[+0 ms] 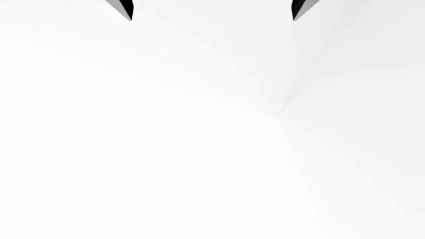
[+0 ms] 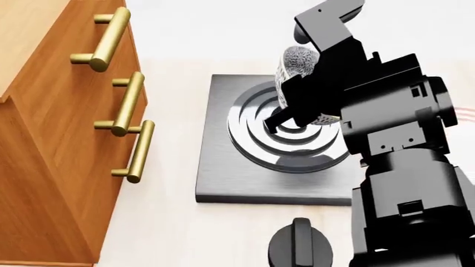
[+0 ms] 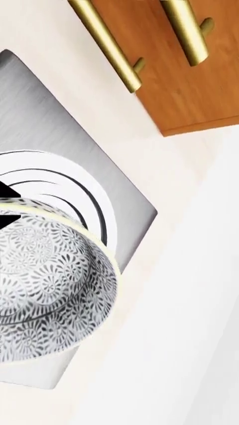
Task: Put the bowl on the stove.
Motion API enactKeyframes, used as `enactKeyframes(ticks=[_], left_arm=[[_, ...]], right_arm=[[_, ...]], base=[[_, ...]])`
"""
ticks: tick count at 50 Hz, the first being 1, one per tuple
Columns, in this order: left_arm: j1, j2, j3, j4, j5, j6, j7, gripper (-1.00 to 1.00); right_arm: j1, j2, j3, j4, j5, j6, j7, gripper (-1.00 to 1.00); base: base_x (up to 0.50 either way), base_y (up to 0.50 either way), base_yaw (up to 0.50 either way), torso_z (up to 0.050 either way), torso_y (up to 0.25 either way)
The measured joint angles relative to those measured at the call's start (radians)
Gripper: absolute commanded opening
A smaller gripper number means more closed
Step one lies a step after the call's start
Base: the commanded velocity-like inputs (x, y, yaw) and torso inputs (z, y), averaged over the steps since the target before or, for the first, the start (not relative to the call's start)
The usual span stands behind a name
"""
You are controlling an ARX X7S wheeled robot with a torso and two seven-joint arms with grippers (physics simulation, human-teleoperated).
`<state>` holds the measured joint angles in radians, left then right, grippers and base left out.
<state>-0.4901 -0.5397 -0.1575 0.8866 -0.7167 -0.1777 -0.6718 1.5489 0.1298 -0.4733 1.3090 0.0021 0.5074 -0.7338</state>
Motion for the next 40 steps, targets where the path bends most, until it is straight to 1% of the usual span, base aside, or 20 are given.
enactKeyframes(ticks=[31, 40], left_arm=[[0.003, -0.007, 0.010, -0.001, 0.015, 0.007, -0.003, 1.00], [0.004, -0.010, 0.014, -0.003, 0.019, 0.009, 0.000, 1.00]], right_arm=[[0.002, -0.004, 0.008, 0.000, -0.002, 0.002, 0.003, -1.00], [0.003, -0.004, 0.010, 0.000, -0.001, 0.002, 0.003, -1.00]], base=[[0.00, 0.00, 0.00, 0.000, 0.000], [0.00, 0.00, 0.00, 0.000, -0.194]])
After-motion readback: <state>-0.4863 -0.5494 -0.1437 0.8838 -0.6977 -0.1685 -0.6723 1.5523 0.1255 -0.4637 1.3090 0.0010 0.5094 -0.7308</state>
